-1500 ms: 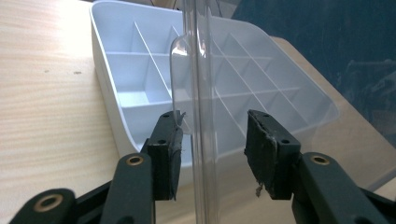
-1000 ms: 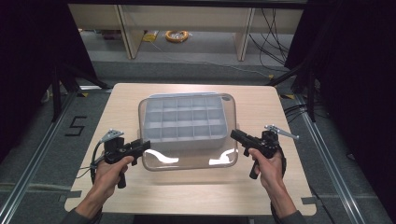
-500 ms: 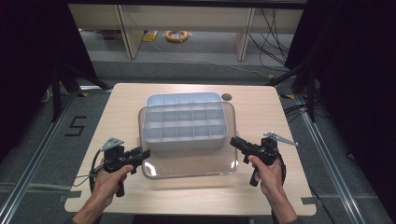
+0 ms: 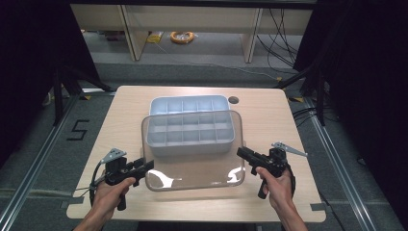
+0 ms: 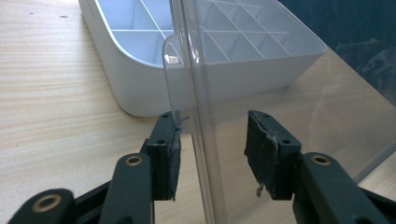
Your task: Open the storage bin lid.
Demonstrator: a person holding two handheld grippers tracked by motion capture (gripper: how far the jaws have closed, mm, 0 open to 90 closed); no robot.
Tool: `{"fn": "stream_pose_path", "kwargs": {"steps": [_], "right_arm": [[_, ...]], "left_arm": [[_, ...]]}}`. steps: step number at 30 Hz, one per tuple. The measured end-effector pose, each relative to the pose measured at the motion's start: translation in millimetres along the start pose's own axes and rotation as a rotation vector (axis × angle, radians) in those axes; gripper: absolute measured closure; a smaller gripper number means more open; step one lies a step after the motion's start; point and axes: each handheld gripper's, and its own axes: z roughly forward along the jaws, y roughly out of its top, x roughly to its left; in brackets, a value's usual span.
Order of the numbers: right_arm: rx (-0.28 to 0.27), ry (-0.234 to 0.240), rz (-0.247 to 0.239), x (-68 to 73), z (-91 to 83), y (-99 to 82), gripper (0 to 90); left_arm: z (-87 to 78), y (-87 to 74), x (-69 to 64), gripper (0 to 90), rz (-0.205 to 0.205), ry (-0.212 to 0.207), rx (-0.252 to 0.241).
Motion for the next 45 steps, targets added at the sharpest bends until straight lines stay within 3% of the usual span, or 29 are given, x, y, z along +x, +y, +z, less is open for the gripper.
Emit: {"fn": "stream_pose_path", "kwargs": {"steps": [1,2,5,6,7,8,15,20,21,23,24,25,30,31,32,36,37,38,40,41,43,44,45], "right_arm": [[0.006,-0.004,0.024,2.1,-1.0,-1.4,69.9],[0.004,-0.004,0.001,0.5,-1.4,-2.3,69.9],[0.020,-0.014,0.011,2.3,-4.1,-5.7,69.9],[0.014,-0.016,-0.008,1.0,-4.0,-7.1,69.9],[0.009,0.011,0.013,2.0,-4.3,-9.0,69.9],[0.016,-0.008,0.018,2.8,-4.9,-10.8,69.9],[0.026,0.009,0.025,3.7,-9.3,-21.3,69.9],[0.039,-0.003,0.018,2.9,-10.3,-27.9,69.9],[0.050,0.003,0.039,3.1,-10.5,-31.8,69.9],[0.051,-0.009,0.028,2.4,-10.0,-33.9,69.9],[0.062,-0.009,0.053,4.2,-10.8,-35.2,69.9],[0.057,-0.009,0.030,2.6,-10.5,-36.1,70.0],[0.060,-0.008,0.014,2.5,-12.6,-41.3,70.0],[0.060,-0.008,0.014,2.5,-12.6,-41.3,70.0],[0.079,-0.013,0.054,4.8,-15.0,-44.2,70.0],[0.086,-0.007,0.027,1.7,-15.9,-48.2,69.9],[0.093,-0.008,0.060,3.9,-16.5,-49.7,69.9],[0.088,-0.002,0.038,2.2,-16.0,-50.2,69.9],[0.096,-0.006,0.061,4.0,-17.0,-51.3,69.9],[0.090,-0.012,0.028,2.0,-17.1,-52.4,69.9],[0.101,-0.014,0.059,4.2,-18.4,-53.4,69.9],[0.092,-0.015,0.026,2.2,-18.3,-53.8,69.9],[0.099,-0.009,0.044,3.6,-18.8,-54.0,69.9]], "left_arm": [[-1.0,-0.8,-0.1,55.2,0.001,-0.001,0.006],[-1.0,-0.8,-0.1,55.2,0.001,-0.001,0.006],[-4.5,-5.1,-0.8,55.2,0.004,-0.010,0.006],[-4.5,-5.1,-0.8,55.3,0.004,-0.010,0.006],[-5.0,-6.0,-0.5,55.3,0.006,-0.014,0.005],[-5.9,-7.2,-0.8,55.2,-0.001,-0.013,0.008],[-8.6,-15.7,-1.6,54.9,0.000,-0.017,0.017],[-10.0,-23.6,-0.2,54.6,0.001,-0.021,0.045],[-9.9,-27.7,0.2,54.5,0.000,-0.019,0.047],[-10.9,-30.4,0.8,54.3,0.003,-0.023,0.066],[-10.4,-32.1,0.9,54.3,-0.001,-0.026,0.058],[-10.4,-32.1,0.9,54.3,-0.001,-0.026,0.058],[-11.9,-39.6,0.8,54.1,0.001,-0.030,0.080],[-11.9,-39.6,0.8,54.0,0.001,-0.030,0.080],[-12.3,-40.6,0.7,53.9,-0.001,-0.033,0.086],[-13.7,-43.4,1.0,53.9,-0.005,-0.037,0.094],[-14.2,-45.0,1.4,53.9,-0.002,-0.045,0.097],[-14.3,-45.7,1.2,53.9,-0.004,-0.044,0.098],[-14.4,-46.4,1.4,53.9,-0.003,-0.047,0.100],[-14.4,-47.4,0.9,53.8,-0.003,-0.042,0.102],[-14.1,-48.3,1.0,53.7,-0.003,-0.046,0.103],[-14.1,-49.4,0.3,53.6,-0.015,-0.046,0.100],[-14.7,-49.2,0.4,53.6,-0.006,-0.049,0.106]]}}
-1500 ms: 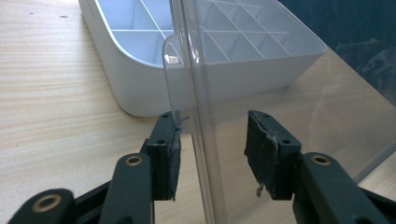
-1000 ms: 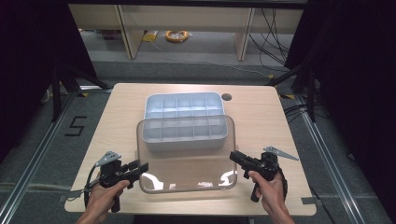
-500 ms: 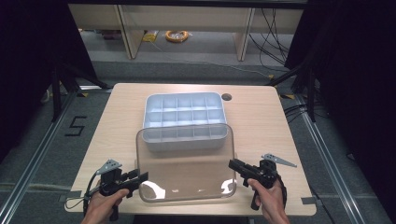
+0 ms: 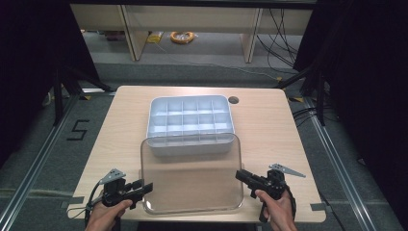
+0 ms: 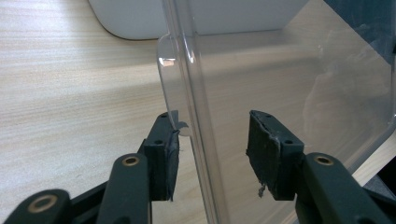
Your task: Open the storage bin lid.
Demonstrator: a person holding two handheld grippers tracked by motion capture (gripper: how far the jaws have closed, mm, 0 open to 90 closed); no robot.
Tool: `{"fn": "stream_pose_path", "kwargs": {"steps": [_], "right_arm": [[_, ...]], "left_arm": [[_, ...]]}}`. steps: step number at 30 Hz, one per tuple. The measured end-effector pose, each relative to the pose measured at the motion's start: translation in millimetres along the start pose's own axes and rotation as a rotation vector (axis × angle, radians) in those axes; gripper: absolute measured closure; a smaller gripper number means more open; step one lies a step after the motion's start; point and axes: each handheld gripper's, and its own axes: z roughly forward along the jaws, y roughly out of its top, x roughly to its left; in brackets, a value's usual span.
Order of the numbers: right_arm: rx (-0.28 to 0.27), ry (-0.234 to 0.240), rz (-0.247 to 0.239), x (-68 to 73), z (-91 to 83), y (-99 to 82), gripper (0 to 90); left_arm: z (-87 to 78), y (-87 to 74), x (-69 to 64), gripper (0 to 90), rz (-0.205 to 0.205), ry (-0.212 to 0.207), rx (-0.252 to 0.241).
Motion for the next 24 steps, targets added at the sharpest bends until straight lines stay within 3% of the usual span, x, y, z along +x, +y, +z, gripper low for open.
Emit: {"fn": "stream_pose_path", "kwargs": {"steps": [3,5,9,10,11,12,13,14,15,21,24], "right_arm": [[0.000,-0.005,0.019,1.4,-0.5,-1.6,69.9],[-0.005,-0.011,-0.017,-1.4,-0.8,-3.6,69.6],[0.009,-0.013,-0.014,-1.9,-1.4,-6.7,69.5],[0.026,0.001,0.043,2.4,-3.5,-8.3,69.5],[0.011,-0.014,-0.018,-2.6,-1.6,-9.6,69.4],[0.011,-0.014,-0.018,-2.6,-1.6,-9.6,69.4],[0.026,-0.008,0.014,0.7,-2.9,-11.6,69.4],[0.056,0.001,0.102,7.6,-5.8,-12.1,69.4],[0.025,-0.012,-0.019,-1.7,-2.9,-12.9,69.4],[0.049,-0.016,0.025,0.5,-3.5,-18.2,68.7],[0.041,-0.018,-0.010,-2.7,-3.6,-20.3,68.6]], "left_arm": [[-0.2,-1.0,0.0,53.5,0.002,-0.004,-0.003],[-1.3,-2.5,0.1,53.4,0.006,-0.008,0.005],[-1.7,-4.8,-0.5,53.3,-0.005,-0.012,0.005],[-2.2,-6.0,0.2,53.3,-0.001,-0.016,0.009],[-2.4,-6.7,0.2,53.3,-0.003,-0.015,0.011],[-2.4,-6.7,0.2,53.2,-0.003,-0.015,0.011],[-2.6,-8.4,0.1,53.1,-0.006,-0.018,0.014],[-2.7,-9.4,0.0,53.1,-0.003,-0.023,0.015],[-3.1,-10.1,0.1,53.1,-0.002,-0.021,0.023],[-2.8,-14.6,0.9,52.1,-0.001,-0.032,0.039],[-2.5,-16.9,0.2,51.6,-0.017,-0.033,0.041]]}}
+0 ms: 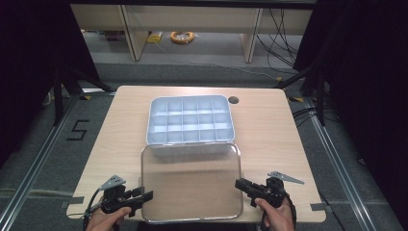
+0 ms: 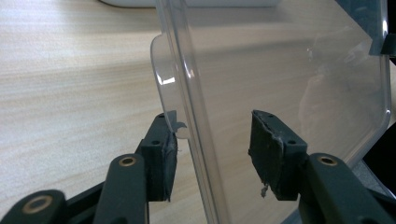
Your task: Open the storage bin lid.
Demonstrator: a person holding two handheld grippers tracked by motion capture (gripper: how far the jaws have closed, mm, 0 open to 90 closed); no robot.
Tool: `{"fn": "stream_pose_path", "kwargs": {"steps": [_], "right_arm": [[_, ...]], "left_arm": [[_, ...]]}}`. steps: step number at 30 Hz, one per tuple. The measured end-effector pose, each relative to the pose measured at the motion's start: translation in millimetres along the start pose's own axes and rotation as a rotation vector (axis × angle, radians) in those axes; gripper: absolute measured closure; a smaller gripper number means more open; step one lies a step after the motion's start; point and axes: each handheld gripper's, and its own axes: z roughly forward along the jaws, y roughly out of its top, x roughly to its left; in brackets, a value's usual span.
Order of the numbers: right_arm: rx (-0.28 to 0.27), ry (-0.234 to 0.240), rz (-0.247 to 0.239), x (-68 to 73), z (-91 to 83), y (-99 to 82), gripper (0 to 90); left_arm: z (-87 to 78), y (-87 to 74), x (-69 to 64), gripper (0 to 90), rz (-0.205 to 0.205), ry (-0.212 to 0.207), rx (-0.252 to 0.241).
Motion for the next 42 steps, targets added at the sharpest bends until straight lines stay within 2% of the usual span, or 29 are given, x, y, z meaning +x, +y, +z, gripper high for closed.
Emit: {"fn": "stream_pose_path", "kwargs": {"steps": [4,5,6,7,8,9,10,11,12,13,15,16,17,18,20,23,24,25,26,27,28,32,34,35,37,38,40,41,42], "right_arm": [[0.021,-0.007,0.003,2.0,-1.1,-2.7,68.1],[0.031,-0.009,0.037,4.2,-0.9,-3.6,67.7],[0.035,-0.017,0.000,2.3,-1.4,-3.5,67.4],[0.040,-0.017,0.031,3.5,0.0,-4.6,67.3],[0.042,-0.015,0.037,3.5,0.6,-4.8,67.2],[0.046,-0.015,0.007,1.1,0.3,-4.3,67.1],[0.054,-0.016,0.030,2.8,0.5,-4.8,67.1],[0.055,-0.021,0.008,1.5,1.5,-5.3,67.1],[0.072,-0.014,0.044,3.9,1.3,-4.8,66.5],[0.065,-0.024,-0.001,-0.2,3.1,-5.2,66.1],[0.076,-0.030,-0.001,-1.3,5.2,-6.2,65.4],[0.092,-0.032,0.037,1.4,4.3,-6.2,65.0],[0.089,-0.044,0.005,-1.0,5.9,-6.7,64.6],[0.090,-0.038,-0.008,-2.0,5.9,-6.2,64.3],[0.087,-0.049,-0.011,-2.8,7.7,-6.7,64.0],[0.117,-0.059,0.049,-0.8,8.7,-6.5,61.9],[0.110,-0.058,0.010,-4.1,10.4,-6.1,61.5],[0.115,-0.064,0.037,-1.8,10.4,-6.1,61.1],[0.117,-0.076,0.001,-5.0,12.3,-5.3,60.8],[0.134,-0.072,0.031,-2.7,11.6,-5.1,60.5],[0.126,-0.083,-0.007,-6.3,13.8,-4.9,60.4],[0.141,-0.087,-0.013,-6.9,15.7,-5.2,59.4],[0.143,-0.092,-0.015,-6.0,16.1,-5.3,58.8],[0.149,-0.090,-0.019,-5.7,15.9,-5.3,58.0],[0.155,-0.097,-0.024,-5.7,16.5,-5.5,57.5],[0.163,-0.095,0.019,-2.2,16.8,-6.6,56.4],[0.182,-0.107,0.019,-1.9,17.1,-6.3,55.8],[0.177,-0.113,-0.028,-4.9,17.3,-6.1,54.6],[0.177,-0.113,-0.028,-4.9,17.3,-6.1,54.6]], "left_arm": [[0.0,-2.5,1.3,50.9,0.016,-0.002,0.024],[0.9,-3.0,0.1,50.3,0.016,0.004,0.025],[1.8,-3.5,-0.6,49.5,0.023,0.009,0.028],[2.5,-3.9,-0.4,48.7,0.034,0.010,0.040],[2.5,-3.9,-0.4,48.1,0.034,0.010,0.040],[3.9,-4.7,-0.7,47.7,0.028,0.016,0.042],[4.4,-5.3,3.2,47.4,0.050,0.018,0.091],[7.4,-6.6,2.0,46.5,0.023,0.014,0.074],[7.4,-6.6,2.0,46.0,0.023,0.014,0.074],[7.9,-6.4,2.9,46.0,0.027,0.017,0.087],[8.3,-5.9,2.7,45.6,0.043,0.029,0.088],[6.9,-5.4,5.0,45.7,0.068,0.033,0.112],[7.5,-5.5,5.3,45.7,0.061,0.035,0.116],[10.0,-6.2,4.1,45.4,0.035,0.034,0.095],[9.8,-6.0,4.5,45.2,0.040,0.042,0.108],[11.5,-6.9,5.7,44.8,0.040,0.048,0.117],[11.2,-6.9,7.7,44.9,0.055,0.047,0.131],[12.6,-6.6,6.2,45.0,0.047,0.050,0.119],[10.7,-5.5,8.5,44.9,0.077,0.051,0.148],[10.9,-5.2,8.5,45.0,0.074,0.052,0.147],[11.4,-5.0,8.7,45.1,0.069,0.052,0.142],[11.6,-4.7,9.6,45.1,0.067,0.053,0.146],[12.9,-5.4,7.9,45.1,0.052,0.063,0.127],[11.7,-5.2,8.4,45.1,0.074,0.060,0.137],[11.7,-5.2,8.4,45.1,0.075,0.062,0.137],[11.4,-5.2,8.3,45.3,0.081,0.066,0.138],[10.9,-5.2,8.4,45.3,0.085,0.070,0.143],[10.6,-5.4,8.1,45.0,0.089,0.075,0.143],[12.4,-6.1,6.1,45.0,0.064,0.072,0.120]]}}
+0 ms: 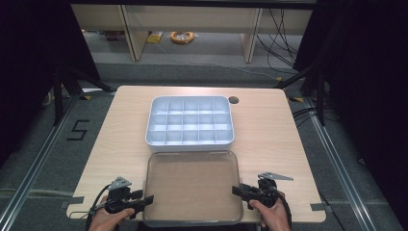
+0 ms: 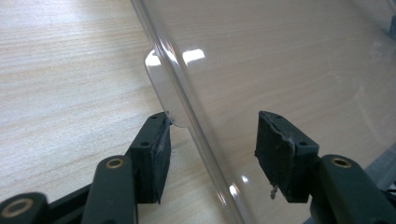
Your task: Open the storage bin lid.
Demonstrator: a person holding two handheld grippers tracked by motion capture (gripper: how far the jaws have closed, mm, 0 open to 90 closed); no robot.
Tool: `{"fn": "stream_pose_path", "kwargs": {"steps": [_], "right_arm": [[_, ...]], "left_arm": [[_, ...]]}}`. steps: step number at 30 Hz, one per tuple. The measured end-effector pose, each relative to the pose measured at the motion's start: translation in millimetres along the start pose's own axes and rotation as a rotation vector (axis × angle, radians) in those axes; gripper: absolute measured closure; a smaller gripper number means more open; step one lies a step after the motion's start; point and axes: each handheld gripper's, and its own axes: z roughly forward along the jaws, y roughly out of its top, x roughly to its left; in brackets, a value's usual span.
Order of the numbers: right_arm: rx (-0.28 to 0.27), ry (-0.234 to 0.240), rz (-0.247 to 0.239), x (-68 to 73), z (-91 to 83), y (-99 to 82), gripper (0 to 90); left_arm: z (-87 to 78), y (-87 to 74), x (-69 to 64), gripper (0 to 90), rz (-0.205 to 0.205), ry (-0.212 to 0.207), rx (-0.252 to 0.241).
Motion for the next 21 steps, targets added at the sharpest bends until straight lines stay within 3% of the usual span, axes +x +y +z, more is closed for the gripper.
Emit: {"fn": "stream_pose_path", "kwargs": {"steps": [1,2,5,6,7,8,11,12,14,15,16,17,18,19,20,21], "right_arm": [[-0.001,-0.003,-0.005,-0.2,0.1,0.5,54.4],[0.000,-0.004,-0.007,-0.5,0.5,0.8,54.3],[0.017,-0.008,0.026,3.4,-0.6,1.6,52.8],[0.010,-0.024,-0.034,2.0,-1.3,2.9,49.3],[0.009,-0.053,-0.051,2.0,-0.8,3.9,46.9],[0.004,-0.047,-0.056,2.3,-2.2,4.9,47.2],[-0.023,-0.041,-0.046,4.2,-3.3,7.0,44.7],[-0.021,-0.064,-0.028,8.4,-6.8,8.3,43.7],[-0.029,-0.063,-0.049,7.1,-7.8,9.6,43.7],[-0.040,-0.053,-0.038,8.3,-8.9,9.9,43.7],[-0.058,-0.074,-0.091,5.2,-9.0,11.1,43.6],[-0.058,-0.074,-0.091,5.2,-9.0,11.1,43.6],[-0.047,-0.062,-0.092,6.1,-10.2,11.6,43.6],[-0.054,-0.054,-0.099,7.4,-10.5,12.1,43.4],[-0.049,-0.058,-0.060,11.3,-10.3,11.2,43.4],[-0.049,-0.058,-0.060,11.3,-10.3,11.2,43.4]], "left_arm": [[0.7,-0.2,-0.5,44.8,-0.004,0.000,-0.001],[-0.7,0.2,0.9,44.8,0.024,0.002,0.021],[-0.8,0.7,1.2,44.1,0.021,0.007,0.013],[-0.8,0.7,1.2,44.0,0.021,0.007,0.013],[-1.4,1.5,1.6,43.6,0.022,0.007,0.004],[-3.4,3.6,2.4,43.2,0.006,0.003,-0.020],[-8.4,6.0,6.0,41.5,0.024,0.023,-0.021],[-9.6,6.9,6.3,41.0,-0.009,0.021,-0.056],[-10.5,7.5,6.5,41.0,-0.013,0.023,-0.065],[-11.7,8.0,6.8,41.0,-0.007,0.023,-0.073],[-11.7,9.8,10.4,40.9,0.035,0.007,-0.096],[-11.7,9.8,10.4,40.8,0.035,0.007,-0.096],[-14.0,10.5,12.7,40.8,0.066,0.007,-0.076],[-13.7,10.2,10.8,40.7,0.042,0.008,-0.090],[-15.1,10.8,11.9,40.6,0.058,0.004,-0.087],[-15.1,10.8,11.9,40.6,0.058,0.004,-0.087]]}}
